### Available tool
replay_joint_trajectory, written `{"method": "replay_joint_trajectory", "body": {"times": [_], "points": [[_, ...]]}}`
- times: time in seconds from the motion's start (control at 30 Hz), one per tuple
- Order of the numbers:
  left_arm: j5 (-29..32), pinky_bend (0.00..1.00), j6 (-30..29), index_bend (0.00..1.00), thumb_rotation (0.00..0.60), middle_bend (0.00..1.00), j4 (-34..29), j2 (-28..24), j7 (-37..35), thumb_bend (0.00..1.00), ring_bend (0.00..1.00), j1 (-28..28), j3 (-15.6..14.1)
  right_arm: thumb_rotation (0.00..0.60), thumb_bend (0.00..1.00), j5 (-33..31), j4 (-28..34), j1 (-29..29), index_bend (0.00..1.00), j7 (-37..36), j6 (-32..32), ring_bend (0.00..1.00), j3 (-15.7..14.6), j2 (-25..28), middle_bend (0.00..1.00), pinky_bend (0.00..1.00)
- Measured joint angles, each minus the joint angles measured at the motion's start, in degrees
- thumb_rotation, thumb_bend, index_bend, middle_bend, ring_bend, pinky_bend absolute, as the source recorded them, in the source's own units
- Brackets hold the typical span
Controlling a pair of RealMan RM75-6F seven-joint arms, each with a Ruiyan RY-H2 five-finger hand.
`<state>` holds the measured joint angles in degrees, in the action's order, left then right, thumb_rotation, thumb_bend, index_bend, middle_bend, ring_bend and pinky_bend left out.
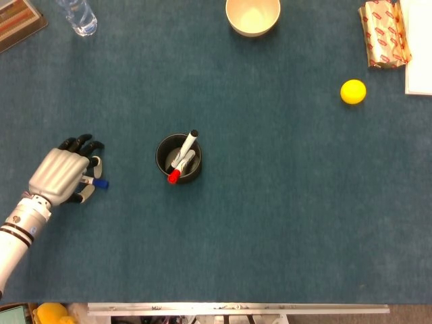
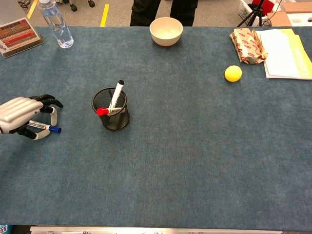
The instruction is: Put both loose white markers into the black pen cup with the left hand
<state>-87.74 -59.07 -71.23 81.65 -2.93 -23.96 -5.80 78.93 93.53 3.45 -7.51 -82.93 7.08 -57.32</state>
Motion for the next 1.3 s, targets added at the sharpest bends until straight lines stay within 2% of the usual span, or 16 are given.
{"method": "replay_joint_trajectory", "body": {"times": [0.23, 0.53, 0.97, 1.17, 1.3], "points": [[-0.2, 0.16, -0.7, 0.59, 0.600, 0.20, -2.0, -1.9, -2.8, 0.32, 0.09, -0.2, 0.5, 0.600, 0.13, 0.0, 0.0, 0.0, 0.21, -0.2, 0.0, 0.16, 0.1, 0.0, 0.30, 0.32], [-0.2, 0.16, -1.4, 0.60, 0.600, 0.21, -9.6, -9.7, -12.6, 0.32, 0.09, -1.6, 2.2, 0.600, 0.13, 0.2, -0.6, 0.5, 0.21, -0.2, 0.6, 0.16, 0.1, -0.7, 0.30, 0.32], [-0.3, 0.16, 0.7, 0.59, 0.600, 0.21, -23.0, -23.8, -38.8, 0.32, 0.09, -5.5, 5.8, 0.600, 0.13, 0.3, -1.1, 1.1, 0.21, -0.3, 1.3, 0.16, 0.2, -1.5, 0.30, 0.32], [-1.7, 0.16, 3.2, 0.58, 0.600, 0.21, -27.9, -28.4, -50.4, 0.32, 0.09, -8.0, 6.7, 0.600, 0.13, 0.3, -1.6, 1.2, 0.21, -0.5, 1.5, 0.16, 0.2, -1.7, 0.30, 0.32], [-2.7, 0.16, 4.8, 0.58, 0.600, 0.21, -31.0, -30.0, -54.5, 0.32, 0.09, -9.9, 7.1, 0.600, 0.13, 0.1, -1.8, 1.2, 0.21, -0.6, 1.6, 0.16, 0.2, -1.8, 0.30, 0.32]]}}
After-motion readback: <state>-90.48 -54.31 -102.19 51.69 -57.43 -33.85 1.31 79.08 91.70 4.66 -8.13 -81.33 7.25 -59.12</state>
